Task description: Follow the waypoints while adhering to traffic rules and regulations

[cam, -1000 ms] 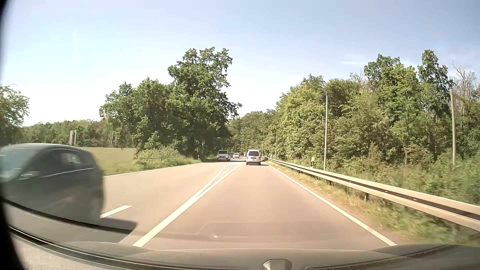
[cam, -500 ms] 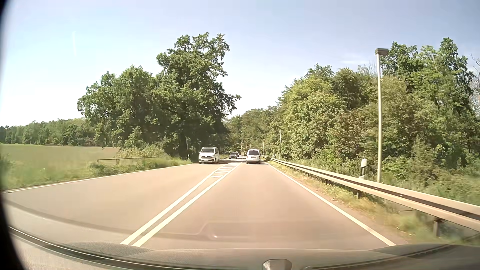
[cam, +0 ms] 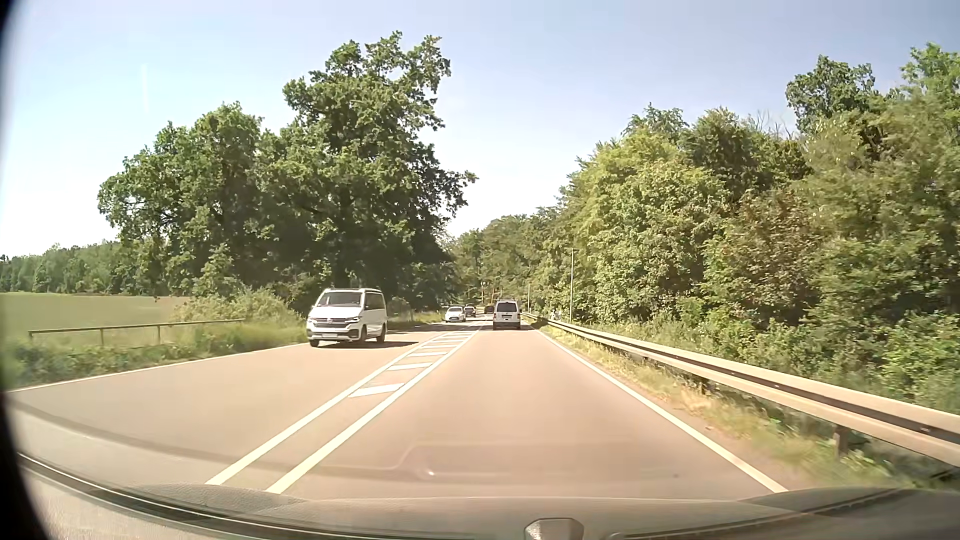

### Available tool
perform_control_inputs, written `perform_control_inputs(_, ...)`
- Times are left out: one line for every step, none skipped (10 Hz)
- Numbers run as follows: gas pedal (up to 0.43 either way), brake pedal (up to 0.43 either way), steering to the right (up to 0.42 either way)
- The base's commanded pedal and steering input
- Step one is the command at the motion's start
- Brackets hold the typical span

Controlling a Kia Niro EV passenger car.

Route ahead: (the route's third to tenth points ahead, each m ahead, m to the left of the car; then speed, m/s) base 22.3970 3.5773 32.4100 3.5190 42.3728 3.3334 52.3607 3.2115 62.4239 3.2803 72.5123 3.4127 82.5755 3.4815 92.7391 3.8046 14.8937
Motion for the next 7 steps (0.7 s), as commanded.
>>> perform_control_inputs(0.0, 0.03, 0.001)
perform_control_inputs(0.0, 0.03, 0.001)
perform_control_inputs(0.0, 0.03, 0.001)
perform_control_inputs(0.0, 0.03, 0.001)
perform_control_inputs(0.0, 0.03, 0.001)
perform_control_inputs(0.0, 0.03, 0.001)
perform_control_inputs(0.0, 0.03, 0.001)
